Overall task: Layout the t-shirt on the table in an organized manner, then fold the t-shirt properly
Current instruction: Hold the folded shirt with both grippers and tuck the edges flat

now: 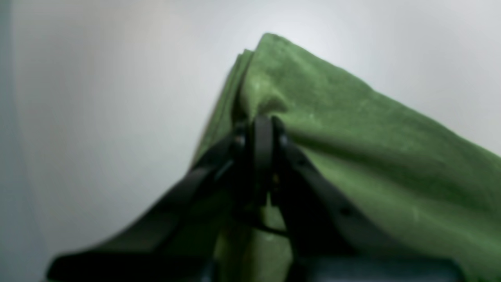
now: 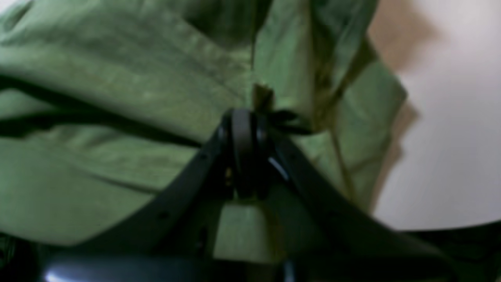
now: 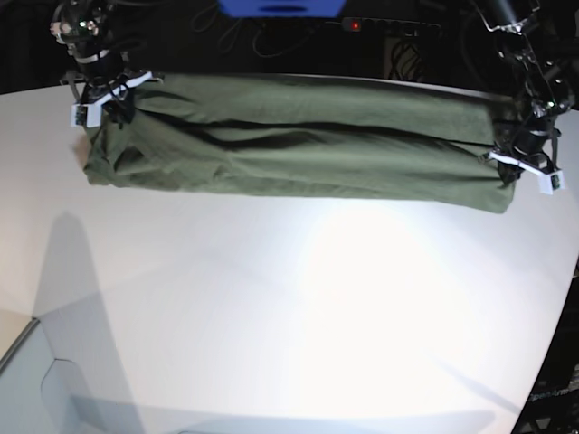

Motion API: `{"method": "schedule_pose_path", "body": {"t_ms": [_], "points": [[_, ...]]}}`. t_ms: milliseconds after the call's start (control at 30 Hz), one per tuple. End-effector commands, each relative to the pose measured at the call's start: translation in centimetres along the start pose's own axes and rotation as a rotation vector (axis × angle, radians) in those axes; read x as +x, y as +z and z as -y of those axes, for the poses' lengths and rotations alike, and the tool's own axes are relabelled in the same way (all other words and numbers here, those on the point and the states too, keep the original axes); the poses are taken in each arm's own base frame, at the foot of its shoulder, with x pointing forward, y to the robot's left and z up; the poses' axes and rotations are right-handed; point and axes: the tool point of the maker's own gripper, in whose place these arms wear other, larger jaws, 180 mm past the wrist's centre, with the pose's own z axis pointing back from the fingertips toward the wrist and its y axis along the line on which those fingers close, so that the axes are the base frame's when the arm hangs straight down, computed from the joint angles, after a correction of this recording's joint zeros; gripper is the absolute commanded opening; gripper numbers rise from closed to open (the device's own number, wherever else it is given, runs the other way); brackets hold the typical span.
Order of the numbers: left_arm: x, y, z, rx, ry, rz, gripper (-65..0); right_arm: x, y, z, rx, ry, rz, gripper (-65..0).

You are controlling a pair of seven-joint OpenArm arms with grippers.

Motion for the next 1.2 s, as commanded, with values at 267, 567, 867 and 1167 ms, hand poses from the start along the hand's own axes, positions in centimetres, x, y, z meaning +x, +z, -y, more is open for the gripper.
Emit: {"method": "schedule_pose_path", "body": {"t_ms": [267,567,867,1167], "points": [[2.1,0.3,-0.5,0.004,-0.009,0.059,-59.0,0.7,-0.7,0.9,-0.001,-0.003,0.025,-65.0],[3.1,1.2,-2.0,0.045,0.019,0.098,-35.9,0.5,-0.7,0.8,0.002,0.0,0.019,-65.0],[2.8,1.9,-3.1,0.072,0.02,0.043,-35.7,0.5,-0.7,0.6,0.005,-0.001,0.019,-65.0],[2.2,1.6,-2.6,0.061,0.025,0.025,-35.7,0.4,-0.7,0.6,0.005,-0.002,0.017,-65.0]]}}
